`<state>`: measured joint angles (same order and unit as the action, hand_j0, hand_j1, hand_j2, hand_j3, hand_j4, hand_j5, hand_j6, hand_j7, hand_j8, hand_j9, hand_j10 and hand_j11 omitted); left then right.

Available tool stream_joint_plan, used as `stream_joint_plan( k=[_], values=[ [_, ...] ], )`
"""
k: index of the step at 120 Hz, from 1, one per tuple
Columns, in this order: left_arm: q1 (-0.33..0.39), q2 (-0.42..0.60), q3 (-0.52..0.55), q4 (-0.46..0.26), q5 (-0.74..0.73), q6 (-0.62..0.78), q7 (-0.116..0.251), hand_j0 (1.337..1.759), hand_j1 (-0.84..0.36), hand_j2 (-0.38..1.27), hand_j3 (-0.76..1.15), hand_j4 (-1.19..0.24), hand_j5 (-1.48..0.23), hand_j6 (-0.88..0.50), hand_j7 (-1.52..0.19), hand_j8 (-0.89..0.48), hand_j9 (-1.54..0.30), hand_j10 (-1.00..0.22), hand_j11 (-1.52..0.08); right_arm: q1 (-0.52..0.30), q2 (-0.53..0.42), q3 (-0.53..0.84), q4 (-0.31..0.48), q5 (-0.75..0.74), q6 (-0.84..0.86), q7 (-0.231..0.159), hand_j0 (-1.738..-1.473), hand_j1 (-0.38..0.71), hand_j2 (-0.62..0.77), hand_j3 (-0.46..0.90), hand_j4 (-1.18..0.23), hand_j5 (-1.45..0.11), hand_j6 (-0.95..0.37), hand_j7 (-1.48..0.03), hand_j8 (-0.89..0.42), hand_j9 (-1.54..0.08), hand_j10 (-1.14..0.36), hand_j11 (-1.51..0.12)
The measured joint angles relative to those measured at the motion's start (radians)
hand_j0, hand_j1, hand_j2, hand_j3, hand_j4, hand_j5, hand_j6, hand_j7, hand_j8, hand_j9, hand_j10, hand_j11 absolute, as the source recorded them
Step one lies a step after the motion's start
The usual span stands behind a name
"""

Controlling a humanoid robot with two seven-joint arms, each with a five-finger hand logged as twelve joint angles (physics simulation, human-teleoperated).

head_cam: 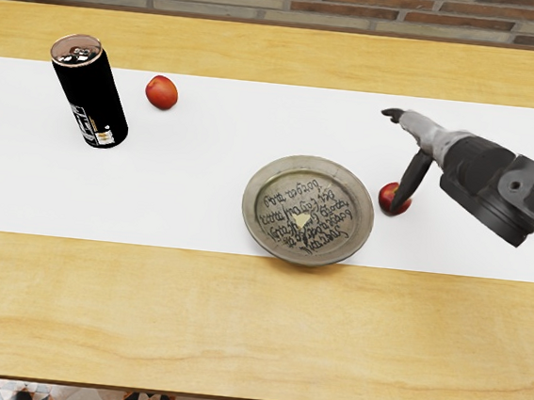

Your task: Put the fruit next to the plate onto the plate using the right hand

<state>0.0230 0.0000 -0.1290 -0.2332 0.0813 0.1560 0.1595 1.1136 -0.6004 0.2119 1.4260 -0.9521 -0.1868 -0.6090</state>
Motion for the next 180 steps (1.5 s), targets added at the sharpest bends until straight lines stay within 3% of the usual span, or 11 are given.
stream_joint_plan(
  k=[29,78,102,112,126,139,157,180],
  values=[
    [0.0,0.0,0.0,0.0,0.0,0.0,0.0,1.658,0.34,0.0,0.0,-0.01,-0.01,-0.01,-0.01,-0.01,-0.01,-0.01,-0.01,-0.093,0.046,-0.004,-0.042,-0.079,-0.052,-0.002,-1.658,-0.22,-0.02,0.0,-0.11,-0.15,-0.12,-0.14,-0.11,-0.14,-0.11,-0.14],
    [0.0,0.0,0.0,0.0,0.0,0.0,0.0,1.658,0.34,0.0,0.0,-0.01,-0.01,-0.01,-0.01,-0.01,-0.01,-0.01,-0.01,-0.131,0.046,-0.005,-0.044,-0.085,-0.062,-0.002,-1.658,0.13,-0.08,0.0,-0.4,-0.52,-0.4,-0.52,-0.4,-0.52,-0.4,-0.52],
    [0.0,0.0,0.0,0.0,0.0,0.0,0.0,1.658,0.34,0.0,0.0,-0.01,-0.01,-0.01,-0.01,-0.01,-0.01,-0.01,-0.01,-0.147,0.045,-0.003,-0.044,-0.092,-0.064,-0.002,-1.658,0.19,-0.08,0.0,-0.5,-0.56,-0.48,-0.6,-0.45,-0.6,-0.48,-0.6],
    [0.0,0.0,0.0,0.0,0.0,0.0,0.0,1.658,0.34,0.0,0.0,-0.01,-0.01,-0.01,-0.01,-0.01,-0.01,-0.01,-0.01,-0.156,0.046,-0.002,-0.044,-0.09,-0.063,-0.002,-1.658,0.22,-0.08,0.0,-0.52,-0.59,-0.5,-0.63,-0.41,-0.63,-0.49,-0.63],
    [0.0,0.0,0.0,0.0,0.0,0.0,0.0,1.658,0.34,0.0,0.0,-0.01,-0.01,-0.01,-0.01,-0.01,-0.01,-0.01,-0.01,-0.169,0.047,0.001,-0.044,-0.095,-0.063,0.0,-1.651,0.25,-0.14,0.0,-0.54,-0.62,-0.44,-0.66,-0.38,-0.67,-0.51,-0.67],
    [0.0,0.0,-0.001,0.0,0.0,0.0,0.0,1.658,0.34,0.0,0.0,-0.01,-0.01,-0.01,-0.01,-0.01,-0.01,-0.01,-0.01,-0.173,0.047,0.006,-0.045,-0.093,-0.062,0.0,-1.649,0.3,-0.02,0.0,-0.55,-0.66,-0.39,-0.68,-0.34,-0.72,-0.51,-0.73],
    [0.0,0.0,0.0,0.0,0.0,0.0,0.0,1.658,0.34,0.0,0.0,-0.01,-0.01,-0.01,-0.01,-0.01,-0.01,-0.01,-0.01,-0.174,0.036,0.033,-0.046,-0.079,-0.062,-0.001,-1.653,0.27,0.09,0.0,-0.57,-0.72,-0.47,-0.73,-0.39,-0.75,-0.54,-0.75],
    [0.0,0.0,0.0,0.0,0.0,0.0,0.0,1.658,0.34,0.0,0.0,-0.01,-0.01,-0.01,-0.01,-0.01,-0.01,-0.01,-0.01,-0.173,0.002,0.13,-0.045,-0.071,-0.06,-0.002,-1.656,0.27,0.14,0.0,-0.58,-0.75,-0.49,-0.75,-0.42,-0.76,-0.57,-0.76]
  ],
)
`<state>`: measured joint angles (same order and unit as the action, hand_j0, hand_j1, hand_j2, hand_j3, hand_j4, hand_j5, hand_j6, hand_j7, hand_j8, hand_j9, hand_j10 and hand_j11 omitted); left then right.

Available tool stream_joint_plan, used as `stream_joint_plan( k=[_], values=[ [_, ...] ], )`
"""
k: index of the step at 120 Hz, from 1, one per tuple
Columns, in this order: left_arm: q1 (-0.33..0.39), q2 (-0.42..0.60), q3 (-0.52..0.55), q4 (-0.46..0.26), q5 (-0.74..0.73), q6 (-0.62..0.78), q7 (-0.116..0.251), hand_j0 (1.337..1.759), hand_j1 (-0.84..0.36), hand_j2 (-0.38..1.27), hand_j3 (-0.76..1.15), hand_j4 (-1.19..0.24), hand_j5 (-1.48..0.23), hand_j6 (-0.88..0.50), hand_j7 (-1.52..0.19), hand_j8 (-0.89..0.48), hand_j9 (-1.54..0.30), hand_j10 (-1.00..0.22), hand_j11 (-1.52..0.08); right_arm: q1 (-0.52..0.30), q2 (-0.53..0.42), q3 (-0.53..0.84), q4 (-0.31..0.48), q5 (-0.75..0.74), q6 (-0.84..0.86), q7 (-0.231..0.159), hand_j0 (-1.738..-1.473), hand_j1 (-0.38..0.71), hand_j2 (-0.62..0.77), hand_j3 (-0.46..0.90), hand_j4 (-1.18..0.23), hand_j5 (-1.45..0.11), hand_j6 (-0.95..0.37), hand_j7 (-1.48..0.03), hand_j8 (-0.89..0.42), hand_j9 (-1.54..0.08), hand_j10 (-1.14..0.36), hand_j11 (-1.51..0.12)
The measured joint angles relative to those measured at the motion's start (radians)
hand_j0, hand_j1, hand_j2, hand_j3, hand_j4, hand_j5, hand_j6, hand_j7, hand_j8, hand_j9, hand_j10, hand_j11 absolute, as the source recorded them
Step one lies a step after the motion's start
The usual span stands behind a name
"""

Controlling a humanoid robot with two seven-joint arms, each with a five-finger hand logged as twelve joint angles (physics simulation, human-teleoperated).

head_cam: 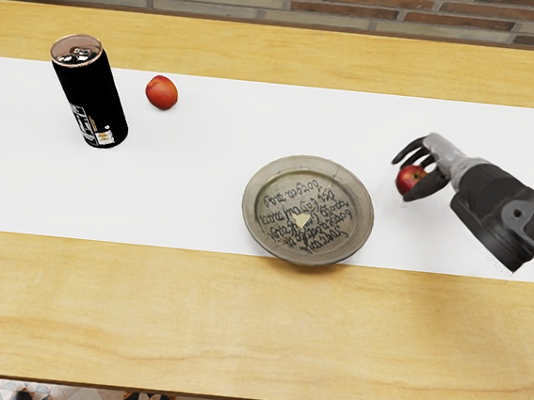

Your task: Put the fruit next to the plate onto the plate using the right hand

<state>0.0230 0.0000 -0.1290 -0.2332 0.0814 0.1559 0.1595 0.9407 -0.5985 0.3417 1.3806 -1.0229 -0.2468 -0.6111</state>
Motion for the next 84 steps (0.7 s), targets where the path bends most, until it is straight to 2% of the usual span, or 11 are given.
stream_joint_plan(
  k=[18,34,48,64,80,84],
  values=[
    [0.0,0.0,0.0,0.0,0.0,0.0,0.0,1.658,0.34,0.0,0.0,-0.01,-0.01,-0.01,-0.01,-0.01,-0.01,-0.01,-0.01,0.005,0.011,0.068,0.058,0.002,0.005,-0.001,-1.657,0.27,0.13,0.0,-0.57,-0.74,-0.49,-0.74,-0.42,-0.73,-0.56,-0.73],
    [0.0,0.0,0.0,0.0,0.0,0.0,0.0,1.658,0.34,0.0,0.0,-0.01,-0.01,-0.01,-0.01,-0.01,-0.01,-0.01,-0.01,0.003,0.098,0.098,0.105,0.003,0.006,0.0,-1.658,0.27,0.16,0.0,-0.58,-0.76,-0.5,-0.76,-0.43,-0.75,-0.57,-0.75],
    [0.0,0.0,0.0,0.0,0.0,0.0,0.0,1.658,0.34,0.0,0.0,-0.01,-0.01,-0.01,-0.01,-0.01,-0.01,-0.01,-0.01,-0.028,0.18,0.1,0.116,0.006,0.006,0.0,-1.658,0.28,0.24,0.0,-0.6,-0.8,-0.52,-0.79,-0.43,-0.79,-0.59,-0.79],
    [0.0,0.0,0.0,0.0,0.0,0.0,0.0,1.658,0.34,0.0,0.0,-0.01,-0.01,-0.01,-0.01,-0.01,-0.01,-0.01,-0.01,-0.054,0.214,0.1,0.12,0.008,0.006,0.0,-1.658,0.28,0.3,0.0,-0.61,-0.84,-0.53,-0.81,-0.44,-0.83,-0.59,-0.82],
    [0.0,0.0,0.0,0.0,0.0,0.0,0.0,1.658,0.34,0.0,0.0,-0.01,-0.01,-0.01,-0.01,-0.01,-0.01,-0.01,-0.01,-0.061,0.224,0.101,0.121,0.005,0.006,0.0,-1.657,0.26,0.3,0.0,-0.62,-0.84,-0.55,-0.82,-0.46,-0.84,-0.61,-0.83],
    [0.0,0.0,0.0,0.0,0.0,0.0,0.0,1.658,0.34,0.0,0.0,-0.01,-0.01,-0.01,-0.01,-0.01,-0.01,-0.01,-0.01,-0.062,0.227,0.105,0.12,0.004,0.006,0.0,-1.658,0.22,0.26,0.0,-0.57,-0.78,-0.52,-0.76,-0.43,-0.78,-0.57,-0.77]
  ],
)
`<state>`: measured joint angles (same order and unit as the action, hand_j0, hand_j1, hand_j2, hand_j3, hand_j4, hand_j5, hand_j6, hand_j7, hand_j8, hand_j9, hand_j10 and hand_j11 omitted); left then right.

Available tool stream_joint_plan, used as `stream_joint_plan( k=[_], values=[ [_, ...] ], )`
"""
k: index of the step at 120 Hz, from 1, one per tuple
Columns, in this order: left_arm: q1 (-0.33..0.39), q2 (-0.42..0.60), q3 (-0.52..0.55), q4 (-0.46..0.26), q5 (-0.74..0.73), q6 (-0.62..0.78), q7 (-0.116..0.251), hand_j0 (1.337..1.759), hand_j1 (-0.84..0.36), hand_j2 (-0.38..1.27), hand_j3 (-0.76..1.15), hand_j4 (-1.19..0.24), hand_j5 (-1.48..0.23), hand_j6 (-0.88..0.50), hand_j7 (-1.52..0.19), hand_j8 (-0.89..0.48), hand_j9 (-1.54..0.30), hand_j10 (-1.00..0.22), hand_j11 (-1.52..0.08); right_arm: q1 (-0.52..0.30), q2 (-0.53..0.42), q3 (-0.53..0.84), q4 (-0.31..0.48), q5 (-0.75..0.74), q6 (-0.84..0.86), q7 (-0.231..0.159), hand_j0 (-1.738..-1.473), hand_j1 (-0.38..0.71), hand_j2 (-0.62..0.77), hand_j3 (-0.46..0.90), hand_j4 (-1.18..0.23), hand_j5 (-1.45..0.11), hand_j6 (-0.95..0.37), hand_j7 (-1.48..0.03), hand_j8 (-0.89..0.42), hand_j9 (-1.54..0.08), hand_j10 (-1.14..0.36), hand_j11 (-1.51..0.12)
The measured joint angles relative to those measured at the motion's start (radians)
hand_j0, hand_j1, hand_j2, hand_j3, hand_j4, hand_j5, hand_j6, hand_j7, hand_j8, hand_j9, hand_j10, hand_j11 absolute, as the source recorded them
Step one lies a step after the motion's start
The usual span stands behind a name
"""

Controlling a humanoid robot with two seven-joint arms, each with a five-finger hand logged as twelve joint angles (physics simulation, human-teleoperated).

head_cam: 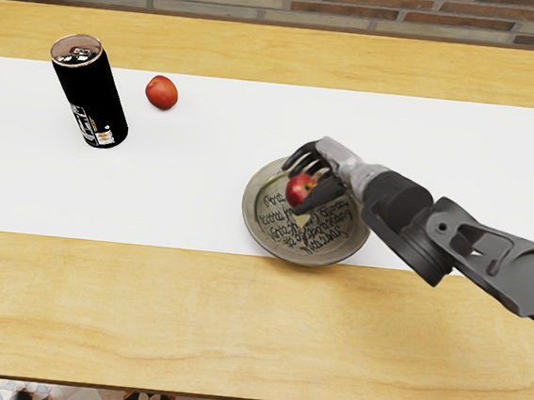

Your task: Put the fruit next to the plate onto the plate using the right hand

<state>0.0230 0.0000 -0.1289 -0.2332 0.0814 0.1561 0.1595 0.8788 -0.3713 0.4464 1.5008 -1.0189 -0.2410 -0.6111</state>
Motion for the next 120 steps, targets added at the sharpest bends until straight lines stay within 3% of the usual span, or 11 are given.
stream_joint_plan(
  k=[14,28,38,54,83,100,120],
  values=[
    [0.0,0.0,0.0,0.0,0.0,0.0,0.0,1.658,0.34,0.0,0.0,-0.01,-0.01,-0.01,-0.01,-0.01,-0.01,-0.01,-0.01,-0.003,0.011,0.051,0.004,0.009,0.033,0.0,-1.658,-0.01,0.14,0.0,-0.34,-0.46,-0.31,-0.45,-0.26,-0.46,-0.33,-0.45],
    [0.0,0.0,0.0,0.0,0.0,0.0,0.0,1.658,0.34,0.0,0.0,-0.01,-0.01,-0.01,-0.01,-0.01,-0.01,-0.01,-0.01,-0.067,-0.019,0.248,0.006,0.171,0.298,0.002,-1.658,-0.14,0.08,0.0,-0.21,-0.28,-0.19,-0.27,-0.16,-0.28,-0.2,-0.27],
    [0.0,0.0,0.0,0.0,0.0,0.0,0.0,1.658,0.34,0.0,0.0,-0.01,-0.01,-0.01,-0.01,-0.01,-0.01,-0.01,-0.01,-0.154,-0.058,0.401,0.005,0.278,0.558,0.066,-1.658,-0.2,0.05,0.0,-0.15,-0.2,-0.14,-0.2,-0.12,-0.2,-0.15,-0.2],
    [0.0,0.0,0.0,0.0,0.0,0.0,0.0,1.658,0.34,0.0,0.0,-0.01,-0.01,-0.01,-0.01,-0.01,-0.01,-0.01,-0.01,-0.348,-0.1,0.724,0.002,0.434,0.77,0.138,-1.658,-0.25,0.02,0.0,-0.09,-0.12,-0.09,-0.12,-0.08,-0.12,-0.09,-0.12],
    [0.001,0.0,0.0,0.0,-0.001,-0.001,0.0,1.658,0.34,0.0,0.0,-0.01,-0.01,-0.01,-0.01,-0.01,-0.01,-0.01,-0.01,-0.643,-0.119,1.114,-0.085,0.621,0.844,0.162,-1.658,-0.29,0.0,0.0,-0.05,-0.06,-0.05,-0.06,-0.04,-0.06,-0.05,-0.06],
    [0.002,0.0,0.0,0.0,-0.001,-0.001,0.0,1.658,0.34,0.0,0.0,-0.01,-0.01,-0.01,-0.01,-0.01,-0.01,-0.01,-0.01,-0.737,-0.12,1.242,-0.111,0.662,0.85,0.164,-1.658,-0.31,0.0,0.0,-0.04,-0.05,-0.04,-0.05,-0.04,-0.05,-0.04,-0.05],
    [0.002,0.0,0.0,0.0,-0.001,-0.001,0.0,1.658,0.34,0.0,0.0,-0.01,-0.01,-0.01,-0.01,-0.01,-0.01,-0.01,-0.01,-0.773,-0.121,1.289,-0.129,0.689,0.851,0.165,-1.658,-0.31,0.0,0.0,-0.03,-0.04,-0.03,-0.04,-0.03,-0.04,-0.03,-0.04]
  ],
)
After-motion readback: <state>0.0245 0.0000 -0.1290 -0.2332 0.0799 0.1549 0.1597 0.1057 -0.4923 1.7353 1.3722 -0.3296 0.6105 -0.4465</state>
